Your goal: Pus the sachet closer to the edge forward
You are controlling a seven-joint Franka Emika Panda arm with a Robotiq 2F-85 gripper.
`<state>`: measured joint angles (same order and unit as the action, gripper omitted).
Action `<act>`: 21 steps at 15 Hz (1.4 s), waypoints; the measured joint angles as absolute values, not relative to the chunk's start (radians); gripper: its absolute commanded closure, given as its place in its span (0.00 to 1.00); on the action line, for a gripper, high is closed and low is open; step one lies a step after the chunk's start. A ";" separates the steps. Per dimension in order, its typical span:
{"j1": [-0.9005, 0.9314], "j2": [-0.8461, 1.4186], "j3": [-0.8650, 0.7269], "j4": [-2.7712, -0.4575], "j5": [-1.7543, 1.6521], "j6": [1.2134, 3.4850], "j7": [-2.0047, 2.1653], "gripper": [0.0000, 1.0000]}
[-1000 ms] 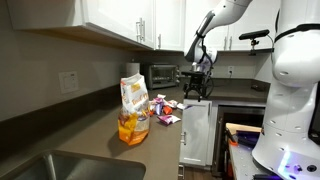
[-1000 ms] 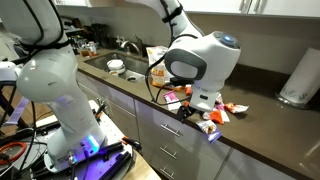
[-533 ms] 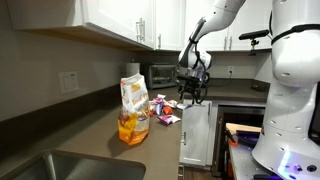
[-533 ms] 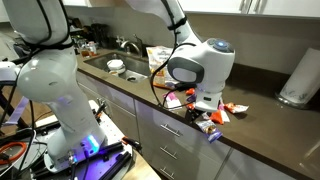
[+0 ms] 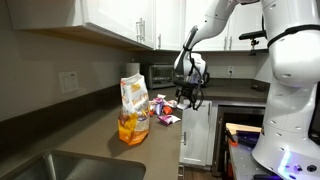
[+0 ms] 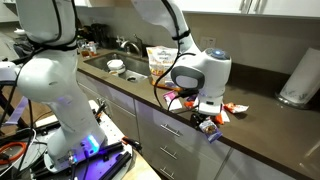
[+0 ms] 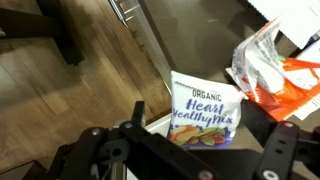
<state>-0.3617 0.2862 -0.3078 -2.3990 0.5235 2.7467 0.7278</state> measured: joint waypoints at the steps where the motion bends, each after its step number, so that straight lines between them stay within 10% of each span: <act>1: -0.362 0.297 -0.306 -2.397 0.524 2.761 0.727 0.28; 12: -0.390 0.332 -0.240 -2.395 0.562 2.912 0.668 0.95; 21: -0.376 0.315 -0.191 -2.394 0.555 3.035 0.619 0.95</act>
<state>-0.3761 0.3148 -0.1914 -2.3943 0.5548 3.0353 0.6192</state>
